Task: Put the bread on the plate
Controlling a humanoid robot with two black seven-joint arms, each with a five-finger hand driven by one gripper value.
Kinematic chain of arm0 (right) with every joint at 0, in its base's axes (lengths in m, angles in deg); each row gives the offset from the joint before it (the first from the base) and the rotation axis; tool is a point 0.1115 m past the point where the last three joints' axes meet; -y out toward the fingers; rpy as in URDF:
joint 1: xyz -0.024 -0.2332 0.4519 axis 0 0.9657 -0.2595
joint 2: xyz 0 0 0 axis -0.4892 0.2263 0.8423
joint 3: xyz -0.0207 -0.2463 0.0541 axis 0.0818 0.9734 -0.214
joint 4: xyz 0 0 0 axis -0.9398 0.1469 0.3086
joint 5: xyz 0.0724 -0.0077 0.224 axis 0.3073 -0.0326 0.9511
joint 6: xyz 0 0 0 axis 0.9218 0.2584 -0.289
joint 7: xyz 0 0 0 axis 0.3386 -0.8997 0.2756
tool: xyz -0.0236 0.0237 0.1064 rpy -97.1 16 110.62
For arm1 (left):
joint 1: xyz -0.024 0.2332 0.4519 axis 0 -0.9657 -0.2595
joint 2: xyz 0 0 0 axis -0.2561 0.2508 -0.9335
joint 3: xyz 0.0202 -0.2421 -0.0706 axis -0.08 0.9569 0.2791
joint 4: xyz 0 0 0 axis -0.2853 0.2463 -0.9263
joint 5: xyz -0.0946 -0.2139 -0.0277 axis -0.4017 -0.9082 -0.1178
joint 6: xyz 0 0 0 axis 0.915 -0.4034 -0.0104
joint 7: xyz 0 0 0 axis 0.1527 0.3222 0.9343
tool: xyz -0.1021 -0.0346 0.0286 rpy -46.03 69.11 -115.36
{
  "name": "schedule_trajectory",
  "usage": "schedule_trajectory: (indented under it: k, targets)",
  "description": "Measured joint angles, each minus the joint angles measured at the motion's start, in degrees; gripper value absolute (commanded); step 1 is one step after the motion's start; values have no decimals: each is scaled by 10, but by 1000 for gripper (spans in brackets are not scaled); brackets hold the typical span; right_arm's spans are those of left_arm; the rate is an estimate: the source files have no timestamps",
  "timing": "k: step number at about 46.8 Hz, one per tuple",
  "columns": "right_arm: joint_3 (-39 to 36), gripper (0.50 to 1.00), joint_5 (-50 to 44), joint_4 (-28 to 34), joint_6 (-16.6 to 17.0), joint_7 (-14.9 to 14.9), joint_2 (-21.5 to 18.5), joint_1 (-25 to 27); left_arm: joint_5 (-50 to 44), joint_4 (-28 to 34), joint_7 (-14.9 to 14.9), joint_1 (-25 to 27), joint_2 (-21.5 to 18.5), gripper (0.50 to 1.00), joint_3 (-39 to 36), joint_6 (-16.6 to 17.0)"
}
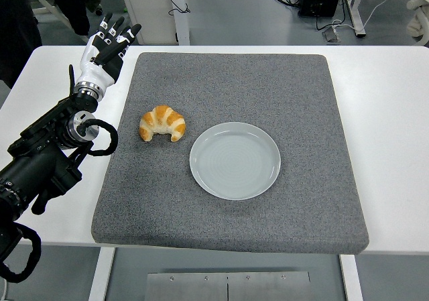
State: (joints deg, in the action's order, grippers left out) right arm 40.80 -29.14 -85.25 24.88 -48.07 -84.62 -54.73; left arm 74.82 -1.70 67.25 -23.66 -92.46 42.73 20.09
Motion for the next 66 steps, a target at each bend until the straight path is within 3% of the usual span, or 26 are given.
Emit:
schedule_trajectory:
  k: [43,59,66]
  targets:
    - [0,1000,0,0,0,0,0,0,6,0,-3,5,0,971,-1,1]
    - [0,1000,0,0,0,0,0,0,37,3,-19,29,-18,969,-14,9]
    - [0,1000,0,0,0,0,0,0,59,22,-41,35,-41,965,-32,20]
